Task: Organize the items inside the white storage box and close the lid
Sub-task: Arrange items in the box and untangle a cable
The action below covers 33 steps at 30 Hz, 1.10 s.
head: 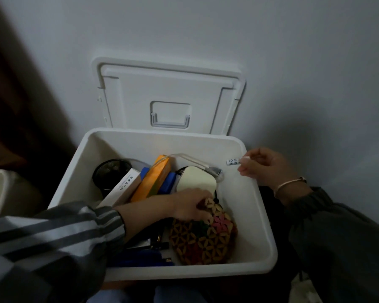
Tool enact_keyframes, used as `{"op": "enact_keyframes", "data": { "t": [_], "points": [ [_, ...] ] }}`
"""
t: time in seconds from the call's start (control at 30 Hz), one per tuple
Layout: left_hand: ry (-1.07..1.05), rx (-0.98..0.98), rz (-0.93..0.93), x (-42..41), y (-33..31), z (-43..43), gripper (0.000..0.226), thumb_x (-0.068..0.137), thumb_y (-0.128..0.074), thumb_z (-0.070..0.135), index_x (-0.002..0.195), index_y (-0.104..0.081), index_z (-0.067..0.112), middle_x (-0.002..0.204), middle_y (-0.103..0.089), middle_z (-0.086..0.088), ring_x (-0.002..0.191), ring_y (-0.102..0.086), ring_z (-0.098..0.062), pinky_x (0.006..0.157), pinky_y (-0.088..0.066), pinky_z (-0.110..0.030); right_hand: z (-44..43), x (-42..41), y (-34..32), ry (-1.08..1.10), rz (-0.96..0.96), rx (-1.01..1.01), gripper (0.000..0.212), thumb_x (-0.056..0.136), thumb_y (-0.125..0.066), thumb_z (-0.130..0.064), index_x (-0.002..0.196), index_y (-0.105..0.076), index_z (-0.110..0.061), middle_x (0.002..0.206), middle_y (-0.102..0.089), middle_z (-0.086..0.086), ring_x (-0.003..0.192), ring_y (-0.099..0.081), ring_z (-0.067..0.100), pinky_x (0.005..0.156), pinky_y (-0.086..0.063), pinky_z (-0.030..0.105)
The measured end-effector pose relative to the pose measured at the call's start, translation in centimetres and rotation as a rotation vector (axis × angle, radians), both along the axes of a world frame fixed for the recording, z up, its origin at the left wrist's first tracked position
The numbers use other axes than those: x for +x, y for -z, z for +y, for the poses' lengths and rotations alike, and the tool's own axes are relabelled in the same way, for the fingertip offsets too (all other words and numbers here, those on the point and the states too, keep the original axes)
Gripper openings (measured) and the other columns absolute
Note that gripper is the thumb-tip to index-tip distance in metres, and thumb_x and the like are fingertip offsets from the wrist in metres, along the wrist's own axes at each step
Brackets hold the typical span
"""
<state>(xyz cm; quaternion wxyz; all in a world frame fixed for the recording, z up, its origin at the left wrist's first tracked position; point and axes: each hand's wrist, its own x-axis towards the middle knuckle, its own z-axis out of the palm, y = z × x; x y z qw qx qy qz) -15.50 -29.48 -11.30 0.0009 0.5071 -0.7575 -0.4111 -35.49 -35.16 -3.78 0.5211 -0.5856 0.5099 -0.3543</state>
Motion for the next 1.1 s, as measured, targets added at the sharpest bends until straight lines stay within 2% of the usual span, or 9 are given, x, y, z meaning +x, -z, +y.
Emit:
{"op": "enact_keyframes", "data": {
  "t": [0.17, 0.23, 0.33, 0.47, 0.57, 0.73, 0.87, 0.97, 1.1],
  "points": [
    [0.152, -0.309, -0.321, -2.8, 2.3, 0.4, 0.054, 0.095, -0.053, 0.036, 0.139, -0.035, 0.012, 0.128, -0.048, -0.013, 0.114, -0.049, -0.031, 0.092, -0.045, -0.042, 0.1, 0.7, 0.9, 0.002, -0.043, -0.084, 0.012, 0.085, -0.061, 0.002, 0.08, -0.057, -0.008, 0.06, -0.068, 0.004, 0.052, -0.065, 0.007, 0.057, -0.055, 0.016],
    [0.175, -0.318, -0.389, -3.7, 2.5, 0.3, 0.056, 0.094, -0.053, 0.037, 0.14, -0.034, 0.012, 0.13, -0.047, -0.014, 0.114, -0.048, -0.032, 0.09, -0.043, -0.042, -0.3, 1.6, 1.0, 0.085, -0.064, -0.109, 0.015, 0.087, -0.06, 0.002, 0.079, -0.054, -0.009, 0.063, -0.063, 0.01, 0.045, -0.06, 0.004, 0.051, -0.052, 0.014],
    [0.033, -0.27, -0.346, -3.8, 2.0, -0.5, 0.055, 0.093, -0.046, 0.05, 0.135, -0.043, 0.015, 0.134, -0.046, -0.011, 0.119, -0.045, -0.03, 0.096, -0.039, -0.045, -0.8, 2.5, 1.2, 0.181, -0.089, -0.14, 0.019, 0.088, -0.06, 0.0, 0.077, -0.051, -0.013, 0.063, -0.061, 0.011, 0.039, -0.055, 0.003, 0.046, -0.049, 0.013],
    [-0.453, -0.443, -0.398, -2.1, 1.8, -2.2, 0.051, 0.092, -0.052, 0.045, 0.129, -0.044, 0.01, 0.13, -0.046, -0.011, 0.118, -0.046, -0.028, 0.091, -0.043, -0.038, -1.3, 2.5, 2.0, 0.243, -0.106, -0.179, 0.02, 0.088, -0.06, -0.003, 0.077, -0.05, -0.016, 0.061, -0.06, 0.009, 0.037, -0.055, 0.004, 0.044, -0.049, 0.015],
    [-0.617, -0.267, -0.432, -1.8, 2.4, -3.3, 0.068, 0.084, -0.062, 0.049, 0.13, -0.037, 0.007, 0.132, -0.045, -0.015, 0.121, -0.045, -0.031, 0.094, -0.042, -0.038, -1.4, 2.5, 2.7, 0.26, -0.042, -0.249, 0.023, 0.089, -0.06, -0.005, 0.078, -0.049, -0.022, 0.061, -0.06, 0.007, 0.039, -0.056, 0.005, 0.048, -0.051, 0.025],
    [-0.725, -0.05, -0.404, -2.4, 2.8, -5.4, 0.073, 0.076, -0.072, 0.045, 0.131, -0.042, 0.007, 0.133, -0.048, -0.013, 0.123, -0.047, -0.03, 0.099, -0.039, -0.039, -1.0, 2.5, 3.1, 0.224, 0.113, -0.358, 0.028, 0.088, -0.061, -0.011, 0.075, -0.048, -0.031, 0.059, -0.06, -0.002, 0.043, -0.06, 0.008, 0.056, -0.054, 0.039],
    [-0.737, 0.028, -0.102, -1.3, 1.4, -6.1, 0.054, 0.081, -0.072, 0.032, 0.125, -0.055, 0.006, 0.126, -0.059, -0.014, 0.118, -0.054, -0.028, 0.097, -0.046, -0.034, -0.8, 2.6, 3.0, 0.217, 0.166, -0.4, 0.021, 0.088, -0.062, -0.012, 0.078, -0.049, -0.026, 0.06, -0.061, -0.004, 0.044, -0.061, 0.009, 0.053, -0.054, 0.036],
    [-0.721, -0.089, -0.037, 0.2, -0.8, -5.3, 0.037, 0.082, -0.071, 0.027, 0.111, -0.063, 0.006, 0.114, -0.066, -0.014, 0.106, -0.06, -0.027, 0.081, -0.044, -0.028, -0.8, 2.6, 2.9, 0.214, 0.176, -0.405, 0.016, 0.088, -0.062, -0.013, 0.08, -0.05, -0.021, 0.06, -0.061, -0.003, 0.043, -0.061, 0.008, 0.052, -0.053, 0.03],
    [-0.616, -0.282, -0.224, 3.6, -5.0, -3.5, 0.028, 0.081, -0.07, 0.039, 0.085, -0.053, 0.017, 0.094, -0.061, -0.007, 0.085, -0.053, -0.022, 0.07, -0.038, -0.027, -0.8, 2.6, 3.1, 0.221, 0.138, -0.406, 0.029, 0.088, -0.063, -0.01, 0.073, -0.046, -0.03, 0.06, -0.061, 0.001, 0.041, -0.06, 0.005, 0.047, -0.05, 0.023]
  ]
}}
